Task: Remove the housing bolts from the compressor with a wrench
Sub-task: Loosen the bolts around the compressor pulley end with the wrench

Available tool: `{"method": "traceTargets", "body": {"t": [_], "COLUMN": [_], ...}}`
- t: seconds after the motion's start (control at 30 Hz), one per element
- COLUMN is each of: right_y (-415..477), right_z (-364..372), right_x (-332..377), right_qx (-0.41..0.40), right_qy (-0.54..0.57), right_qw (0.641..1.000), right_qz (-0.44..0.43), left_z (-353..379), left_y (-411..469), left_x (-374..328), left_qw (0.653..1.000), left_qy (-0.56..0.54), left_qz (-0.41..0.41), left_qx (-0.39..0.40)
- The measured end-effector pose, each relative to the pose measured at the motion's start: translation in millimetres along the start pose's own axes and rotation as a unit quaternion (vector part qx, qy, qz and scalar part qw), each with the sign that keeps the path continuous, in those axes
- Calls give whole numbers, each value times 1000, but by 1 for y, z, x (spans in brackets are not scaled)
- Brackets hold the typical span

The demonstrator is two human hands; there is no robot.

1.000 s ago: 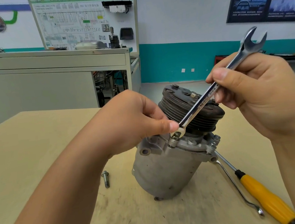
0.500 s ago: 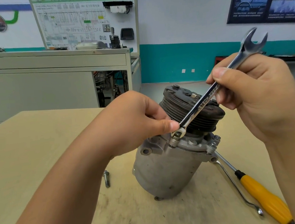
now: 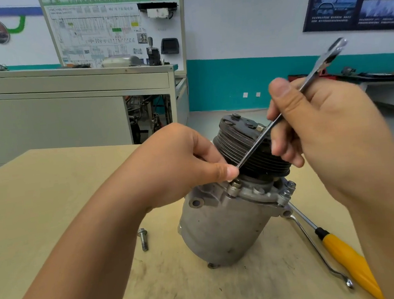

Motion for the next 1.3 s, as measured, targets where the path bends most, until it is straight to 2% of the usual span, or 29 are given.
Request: {"method": "traceTargets", "body": {"t": [0.17,0.67,0.87,1.3], "right_y": [1,7,6,12], "right_z": [-7,-6,-6,-7], "right_x": [3,-7,-7,-10], "right_qx": [-26,-30,-27,-50], "right_qy": [23,75,44,-112], "right_qw": [999,996,998,992], "right_qz": [-31,22,19,-12], "left_z": [0,-1,0,-1], "left_y": [-1,-1,0,2], "left_x": [-3,-1,-1,1], "left_qw": [1000,1000,1000,999], "left_qy": [-17,-14,-20,-23], "left_qz": [11,-11,-9,20], "left_qx": [-4,-11,0,15]}}
Point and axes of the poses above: each hand's wrist, its own y-axis towards the middle knuckle, its own z-axis out of the palm, x = y × z, the point moved 1 cm from there along y, towards the middle knuckle, and after that the axes turned 6 degrees about z, right-handed, at the moved point
